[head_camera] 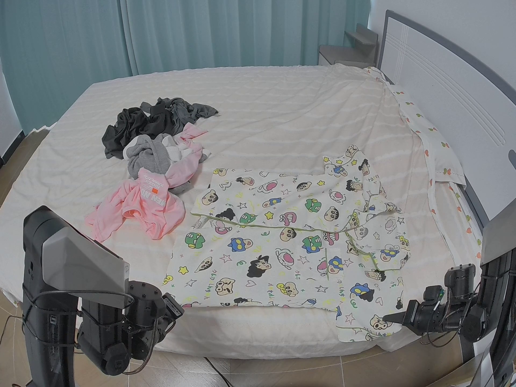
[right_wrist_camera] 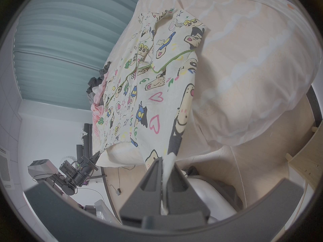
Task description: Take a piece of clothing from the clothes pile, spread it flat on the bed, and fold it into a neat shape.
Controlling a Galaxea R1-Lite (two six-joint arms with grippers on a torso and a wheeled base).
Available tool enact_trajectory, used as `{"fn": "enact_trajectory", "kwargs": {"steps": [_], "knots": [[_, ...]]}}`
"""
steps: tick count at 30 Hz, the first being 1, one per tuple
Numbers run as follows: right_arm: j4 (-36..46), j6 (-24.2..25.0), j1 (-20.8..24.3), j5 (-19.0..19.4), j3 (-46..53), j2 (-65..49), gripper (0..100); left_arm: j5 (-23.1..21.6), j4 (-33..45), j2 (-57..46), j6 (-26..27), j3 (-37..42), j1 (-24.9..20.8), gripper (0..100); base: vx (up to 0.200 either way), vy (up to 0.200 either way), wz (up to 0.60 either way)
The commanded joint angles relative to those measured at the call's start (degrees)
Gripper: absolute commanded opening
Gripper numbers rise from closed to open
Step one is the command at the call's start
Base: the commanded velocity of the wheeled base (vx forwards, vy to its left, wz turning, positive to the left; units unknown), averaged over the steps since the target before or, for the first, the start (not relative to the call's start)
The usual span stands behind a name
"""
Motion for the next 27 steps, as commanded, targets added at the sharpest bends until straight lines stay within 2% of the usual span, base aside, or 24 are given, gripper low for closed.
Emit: {"fn": "enact_trajectory", "kwargs": {"steps": [1, 10, 17, 21, 27], "knots": [[1.4, -1.1, -0.2, -0.1, 1.0, -1.1, 0, -0.2, 0.3, 0.4, 0.0, 0.2, -0.5, 0, 0.000, 0.000, 0.00], [3.3, -2.6, -0.6, -0.2, 1.0, -0.8, 0, -1.6, 7.0, 0.1, 0.0, -0.1, -1.5, 0, 0.000, 0.000, 0.00], [3.0, -3.2, -0.7, -0.1, 1.0, -2.4, 0, -1.8, 7.1, -0.1, 0.0, -1.1, -1.5, 0, 0.000, 0.000, 0.00], [-0.8, -2.6, -1.4, 2.3, 0.7, -7.6, 0, -1.8, 7.3, -2.8, 0.0, -4.0, -1.8, 0, 0.000, 0.000, 0.00], [-0.9, -0.7, -1.8, 3.2, -2.7, -10.6, 0, -1.9, 11.2, -5.7, 0.0, -9.8, -1.1, 0, 0.000, 0.000, 0.00]]}}
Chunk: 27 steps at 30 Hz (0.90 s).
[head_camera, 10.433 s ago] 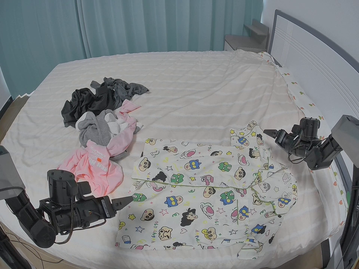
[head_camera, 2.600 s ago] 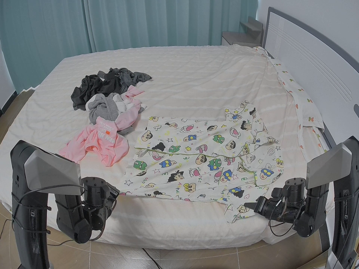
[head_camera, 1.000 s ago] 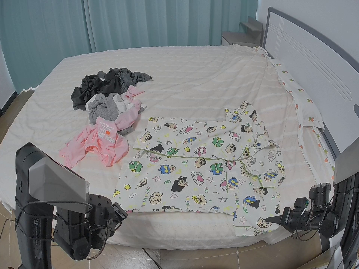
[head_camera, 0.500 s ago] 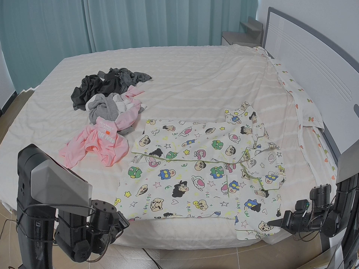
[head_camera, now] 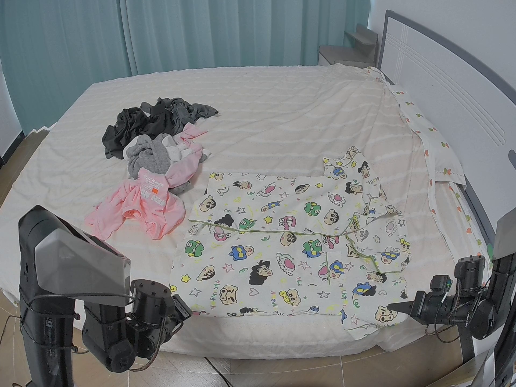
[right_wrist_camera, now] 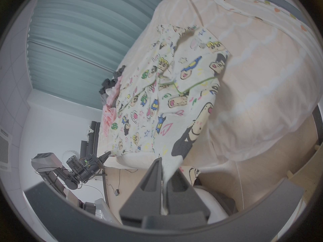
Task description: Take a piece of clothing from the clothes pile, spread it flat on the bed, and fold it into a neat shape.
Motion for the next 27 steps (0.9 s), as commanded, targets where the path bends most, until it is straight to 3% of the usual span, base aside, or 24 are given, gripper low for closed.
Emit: {"fn": "enact_trajectory", "kwargs": {"steps": [1, 5, 11, 27], "knots": [[-0.3, 2.4, -0.4, 0.4, -3.3, -3.9, 0, 0.0, 4.5, -3.7, 0.0, -5.8, 0.4, 0, 0.000, 0.000, 0.00], [0.0, 5.0, -0.6, 0.3, -6.6, -4.5, 0, 0.0, 13.2, -5.7, 0.1, -13.7, 1.5, 0, 0.000, 0.000, 0.00], [1.1, 5.2, -1.5, 0.3, -11.5, -3.8, 0, -0.1, 27.8, -6.9, 0.0, -26.1, 3.1, 0, 0.000, 0.000, 0.00], [8.0, 7.3, -2.7, 0.1, -24.4, -1.7, 0, -2.6, 42.9, -1.4, 0.0, -48.5, 8.2, 0, 0.000, 0.000, 0.00]]}}
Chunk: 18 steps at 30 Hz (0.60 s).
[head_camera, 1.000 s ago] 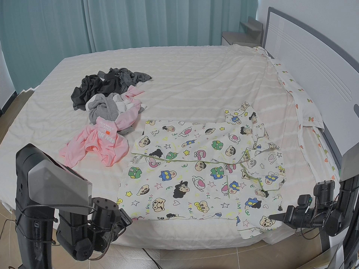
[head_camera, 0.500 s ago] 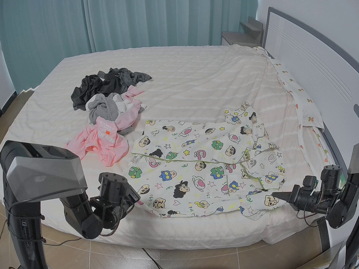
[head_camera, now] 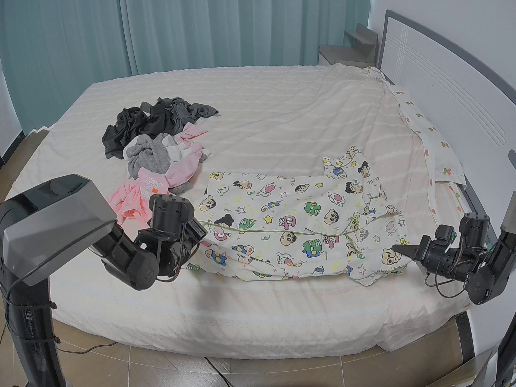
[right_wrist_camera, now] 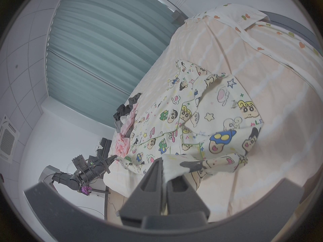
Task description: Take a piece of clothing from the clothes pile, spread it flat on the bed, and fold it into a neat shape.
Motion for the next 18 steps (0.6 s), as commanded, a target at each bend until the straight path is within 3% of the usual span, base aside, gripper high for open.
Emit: {"fn": "enact_trajectory", "kwargs": {"steps": [1, 8, 18], "knots": [[0.4, 1.3, -0.2, -0.1, -3.5, 1.8, 0, -1.2, 3.0, 3.7, 0.0, -6.8, 2.5, 0, 0.000, 0.000, 0.00], [-0.2, 2.8, -1.1, -0.2, -7.6, 5.0, 0, -1.9, 6.0, 10.3, 0.0, -16.3, 4.8, 0, 0.000, 0.000, 0.00], [-2.3, 4.1, -1.2, -0.2, -10.2, 8.6, 0, -1.9, 6.3, 14.8, -0.2, -21.6, 4.9, 0, 0.000, 0.000, 0.00]]}}
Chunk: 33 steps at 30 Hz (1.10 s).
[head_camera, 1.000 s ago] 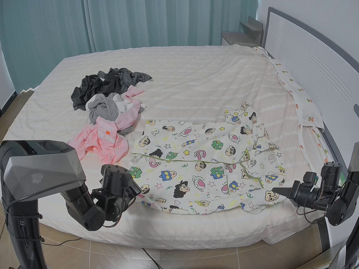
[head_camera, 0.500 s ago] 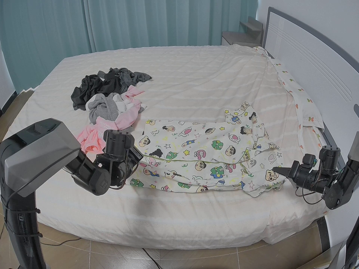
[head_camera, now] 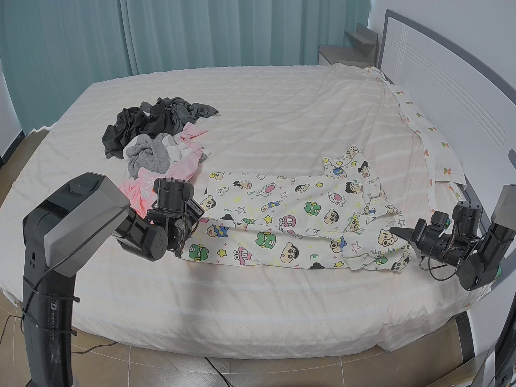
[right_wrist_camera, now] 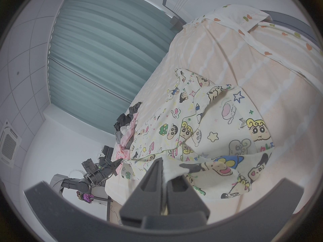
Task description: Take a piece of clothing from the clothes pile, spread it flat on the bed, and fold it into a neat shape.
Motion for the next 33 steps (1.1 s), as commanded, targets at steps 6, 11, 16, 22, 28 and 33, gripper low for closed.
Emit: {"fn": "enact_trajectory", "kwargs": {"steps": [6, 11, 16, 22, 28, 33], "knots": [[-6.1, 0.7, 0.0, -0.2, -1.5, 6.0, 0, 0.2, 0.0, 5.3, 0.0, -4.4, 0.3, 0, 0.000, 0.000, 0.00], [-6.5, 0.7, 0.0, -0.3, -2.7, 7.9, 0, 0.2, -0.3, 5.5, 0.0, -5.0, 0.3, 0, 0.000, 0.000, 0.00], [-6.6, 0.8, -0.6, -0.5, -4.4, 9.8, 100, 0.2, -0.4, 5.6, 0.0, -5.8, 0.4, 100, 0.000, 0.000, 0.00], [-11.3, 2.8, -1.6, -0.5, -4.4, 11.2, 100, 0.6, -0.4, 6.3, -0.4, -7.0, 1.0, 100, 0.000, 0.000, 0.00], [-14.9, 3.7, -1.9, -1.7, -3.7, 11.3, 100, 2.5, -0.4, 5.9, -0.5, -6.5, 2.1, 100, 0.000, 0.000, 0.00], [-14.0, 3.6, -3.5, -2.6, -0.9, 7.7, 100, 2.9, -0.1, -0.2, -0.7, -2.8, 4.4, 100, 0.000, 0.000, 0.00]]}}
